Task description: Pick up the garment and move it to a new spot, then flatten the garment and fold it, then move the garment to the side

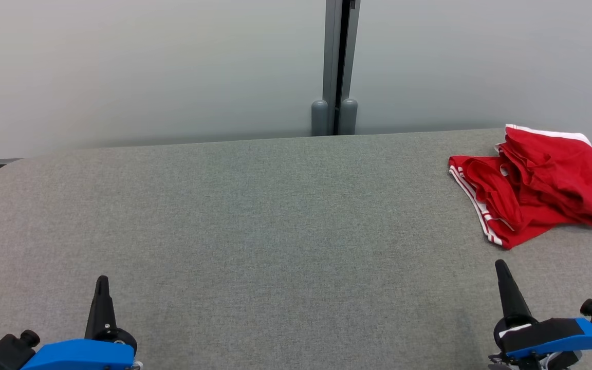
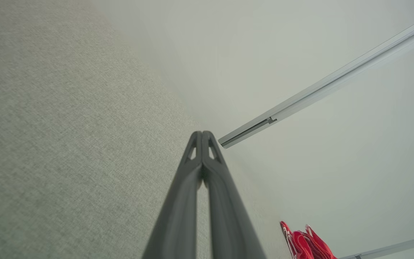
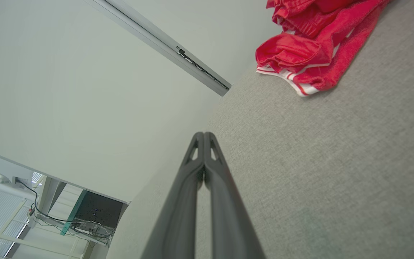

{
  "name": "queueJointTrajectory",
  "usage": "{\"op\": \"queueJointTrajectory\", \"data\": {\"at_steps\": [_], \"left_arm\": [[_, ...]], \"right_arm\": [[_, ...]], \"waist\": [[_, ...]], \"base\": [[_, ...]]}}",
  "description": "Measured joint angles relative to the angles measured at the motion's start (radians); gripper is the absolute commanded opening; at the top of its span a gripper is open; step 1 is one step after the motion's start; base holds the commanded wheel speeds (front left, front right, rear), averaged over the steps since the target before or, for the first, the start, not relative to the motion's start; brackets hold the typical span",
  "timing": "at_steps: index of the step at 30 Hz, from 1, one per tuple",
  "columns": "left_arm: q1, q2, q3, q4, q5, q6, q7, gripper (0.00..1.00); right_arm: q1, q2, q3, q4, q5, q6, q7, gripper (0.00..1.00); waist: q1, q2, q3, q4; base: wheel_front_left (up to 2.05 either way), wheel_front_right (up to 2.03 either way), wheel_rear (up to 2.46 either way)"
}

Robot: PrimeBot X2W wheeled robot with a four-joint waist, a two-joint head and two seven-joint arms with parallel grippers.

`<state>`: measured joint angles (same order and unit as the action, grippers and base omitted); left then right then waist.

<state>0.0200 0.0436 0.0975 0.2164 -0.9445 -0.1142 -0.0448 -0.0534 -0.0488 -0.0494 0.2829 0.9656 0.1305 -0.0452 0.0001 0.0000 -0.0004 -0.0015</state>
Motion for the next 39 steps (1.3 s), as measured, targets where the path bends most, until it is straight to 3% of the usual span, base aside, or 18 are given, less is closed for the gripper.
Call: {"op": "queueJointTrajectory", "data": {"at_steps": [8, 39], "left_arm": [[-0.024, 0.001, 0.003, 0.006, -0.129, -0.001, 0.031, 0.0], [-0.081, 0.003, 0.011, 0.018, -0.431, -0.009, 0.104, 0.0]], "right_arm": [[-0.011, 0.0, -0.013, -0.007, 0.124, 0.0, 0.03, 0.0], [-0.035, 0.0, -0.042, -0.023, 0.415, 0.0, 0.105, 0.0]], "waist": [[0.0, 0.0, 0.001, 0.0], [0.0, 0.0, 0.002, 0.001]], "base": [[0.0, 0.0, 0.0], [0.0, 0.0, 0.0]]}}
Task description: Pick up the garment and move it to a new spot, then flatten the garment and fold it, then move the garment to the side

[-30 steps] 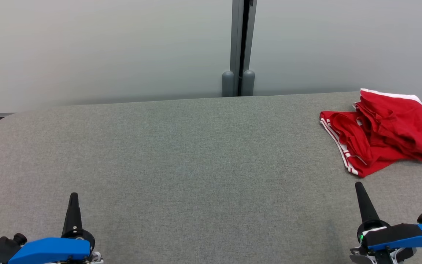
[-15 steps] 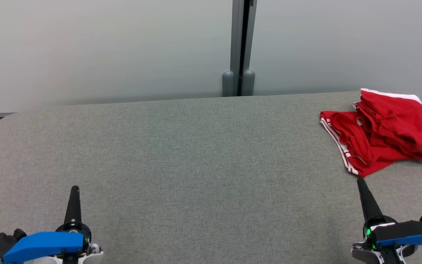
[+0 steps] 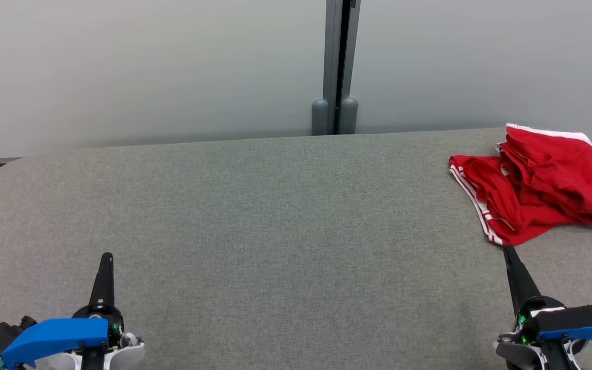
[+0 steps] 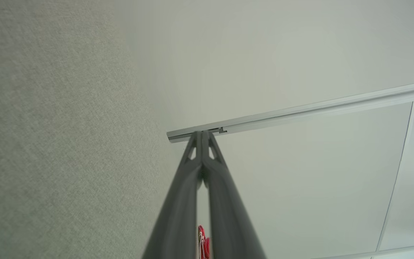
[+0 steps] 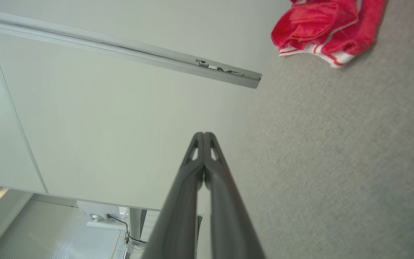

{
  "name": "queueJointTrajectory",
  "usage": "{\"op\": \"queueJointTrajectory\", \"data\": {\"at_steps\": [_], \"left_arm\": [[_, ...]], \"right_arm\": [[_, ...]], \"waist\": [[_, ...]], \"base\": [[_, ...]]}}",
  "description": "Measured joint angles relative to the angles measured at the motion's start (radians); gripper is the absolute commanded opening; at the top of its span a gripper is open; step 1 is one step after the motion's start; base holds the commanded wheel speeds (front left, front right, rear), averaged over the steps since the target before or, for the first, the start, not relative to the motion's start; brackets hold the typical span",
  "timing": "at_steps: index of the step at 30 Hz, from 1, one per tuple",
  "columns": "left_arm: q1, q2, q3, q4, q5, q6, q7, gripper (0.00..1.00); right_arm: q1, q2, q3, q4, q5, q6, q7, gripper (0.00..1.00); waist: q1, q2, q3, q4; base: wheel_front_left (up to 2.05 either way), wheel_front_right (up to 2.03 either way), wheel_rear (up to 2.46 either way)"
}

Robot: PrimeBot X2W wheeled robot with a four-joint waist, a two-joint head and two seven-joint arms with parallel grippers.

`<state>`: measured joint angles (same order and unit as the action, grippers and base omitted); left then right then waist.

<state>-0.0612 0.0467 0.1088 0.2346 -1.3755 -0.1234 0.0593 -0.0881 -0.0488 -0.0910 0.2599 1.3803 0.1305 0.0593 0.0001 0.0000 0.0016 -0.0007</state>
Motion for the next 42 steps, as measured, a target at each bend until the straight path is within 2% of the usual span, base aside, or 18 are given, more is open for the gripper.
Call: {"op": "queueJointTrajectory", "data": {"at_steps": [29, 42], "left_arm": [[-0.042, 0.002, 0.004, 0.011, -0.235, -0.002, 0.054, 0.0], [-0.043, 0.002, 0.005, 0.011, -0.236, -0.002, 0.055, 0.0]], "right_arm": [[-0.014, 0.0, -0.023, -0.013, 0.229, 0.0, 0.055, 0.0], [-0.015, 0.0, -0.023, -0.014, 0.231, 0.0, 0.055, 0.0]], "waist": [[-0.0001, 0.0002, 0.002, 0.001], [-0.0001, 0.0002, 0.002, 0.001]], "base": [[0.0, 0.0, 0.0], [0.0, 0.0, 0.0]]}}
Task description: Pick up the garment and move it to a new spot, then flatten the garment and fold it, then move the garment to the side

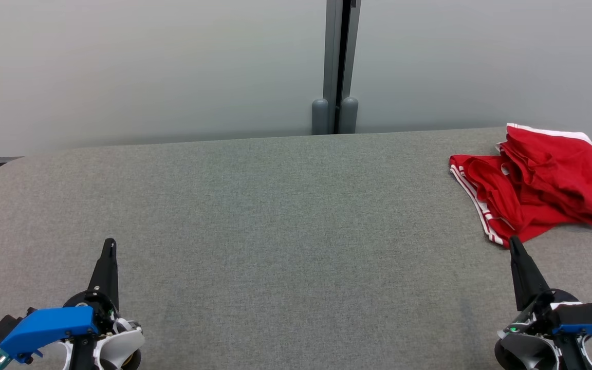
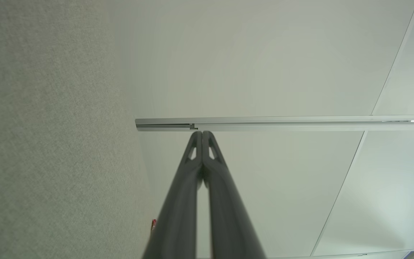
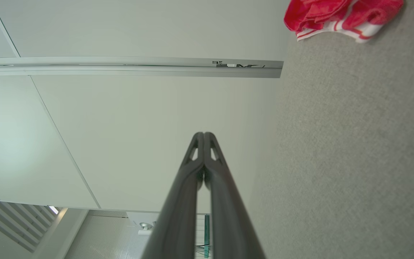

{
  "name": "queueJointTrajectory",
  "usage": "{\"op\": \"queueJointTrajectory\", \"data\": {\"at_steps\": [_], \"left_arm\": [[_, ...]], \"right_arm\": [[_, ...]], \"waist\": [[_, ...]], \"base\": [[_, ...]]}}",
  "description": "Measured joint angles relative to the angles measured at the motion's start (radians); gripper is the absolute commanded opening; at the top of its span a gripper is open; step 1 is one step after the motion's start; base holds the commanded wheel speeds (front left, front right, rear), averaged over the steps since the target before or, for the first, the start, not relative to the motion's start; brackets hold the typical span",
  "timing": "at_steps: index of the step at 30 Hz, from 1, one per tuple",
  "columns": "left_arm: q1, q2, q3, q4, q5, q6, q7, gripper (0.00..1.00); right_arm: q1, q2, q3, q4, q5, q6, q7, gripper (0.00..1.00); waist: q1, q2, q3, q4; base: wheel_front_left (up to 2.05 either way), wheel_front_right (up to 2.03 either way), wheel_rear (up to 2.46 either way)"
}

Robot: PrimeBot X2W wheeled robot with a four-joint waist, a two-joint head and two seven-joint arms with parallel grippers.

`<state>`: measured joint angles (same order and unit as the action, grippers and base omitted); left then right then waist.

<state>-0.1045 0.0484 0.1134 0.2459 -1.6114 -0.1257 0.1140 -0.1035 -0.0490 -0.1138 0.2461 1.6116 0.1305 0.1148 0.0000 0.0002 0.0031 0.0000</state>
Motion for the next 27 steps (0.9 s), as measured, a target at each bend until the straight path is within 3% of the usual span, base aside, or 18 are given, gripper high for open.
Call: {"op": "queueJointTrajectory", "data": {"at_steps": [27], "left_arm": [[0.0, 0.0, 0.0, 0.0, 0.0, 0.0, 0.0, 0.0]], "right_arm": [[0.0, 0.0, 0.0, 0.0, 0.0, 0.0, 0.0, 0.0]], "waist": [[0.0, -0.0002, 0.0, 0.0]], "base": [[0.0, 0.0, 0.0]]}}
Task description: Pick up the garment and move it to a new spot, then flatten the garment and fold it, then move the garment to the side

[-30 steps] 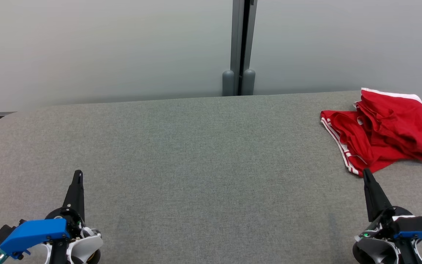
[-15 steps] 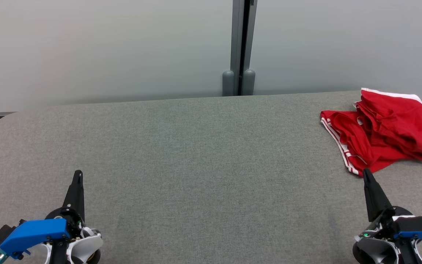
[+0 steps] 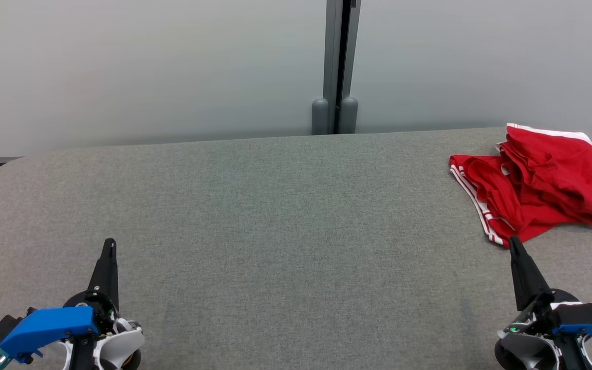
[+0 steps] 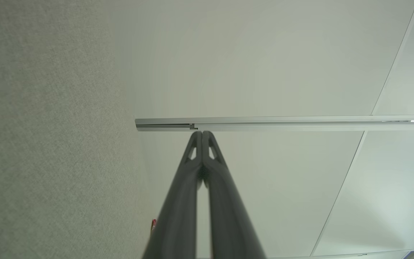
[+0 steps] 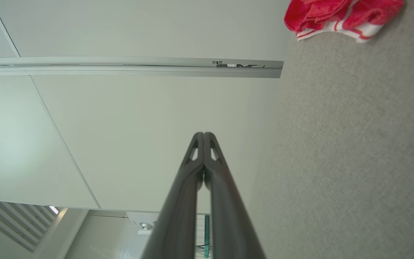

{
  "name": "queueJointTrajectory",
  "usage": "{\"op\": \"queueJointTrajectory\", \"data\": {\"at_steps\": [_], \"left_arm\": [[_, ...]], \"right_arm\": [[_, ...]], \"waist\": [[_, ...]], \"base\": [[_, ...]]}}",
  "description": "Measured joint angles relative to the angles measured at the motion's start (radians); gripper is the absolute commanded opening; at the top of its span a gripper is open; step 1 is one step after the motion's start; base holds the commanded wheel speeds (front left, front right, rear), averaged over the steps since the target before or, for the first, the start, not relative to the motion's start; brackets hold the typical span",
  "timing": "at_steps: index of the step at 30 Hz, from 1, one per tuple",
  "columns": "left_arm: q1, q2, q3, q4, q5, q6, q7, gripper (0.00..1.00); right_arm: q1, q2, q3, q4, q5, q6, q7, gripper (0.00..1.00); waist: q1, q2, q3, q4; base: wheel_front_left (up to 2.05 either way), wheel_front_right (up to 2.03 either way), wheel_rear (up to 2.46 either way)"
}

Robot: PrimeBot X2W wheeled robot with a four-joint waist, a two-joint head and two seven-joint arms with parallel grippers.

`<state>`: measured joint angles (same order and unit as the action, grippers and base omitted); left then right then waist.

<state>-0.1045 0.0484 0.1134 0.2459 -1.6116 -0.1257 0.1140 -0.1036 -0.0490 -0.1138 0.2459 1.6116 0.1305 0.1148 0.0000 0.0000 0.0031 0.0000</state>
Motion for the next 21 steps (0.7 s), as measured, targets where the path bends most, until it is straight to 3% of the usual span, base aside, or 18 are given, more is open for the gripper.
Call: {"op": "queueJointTrajectory", "data": {"at_steps": [21], "left_arm": [[0.0, 0.0, 0.0, 0.0, 0.0, 0.0, 0.0, 0.0]], "right_arm": [[0.0, 0.0, 0.0, 0.0, 0.0, 0.0, 0.0, 0.0]], "waist": [[0.0, 0.0, 0.0, 0.0]], "base": [[0.0, 0.0, 0.0]]}}
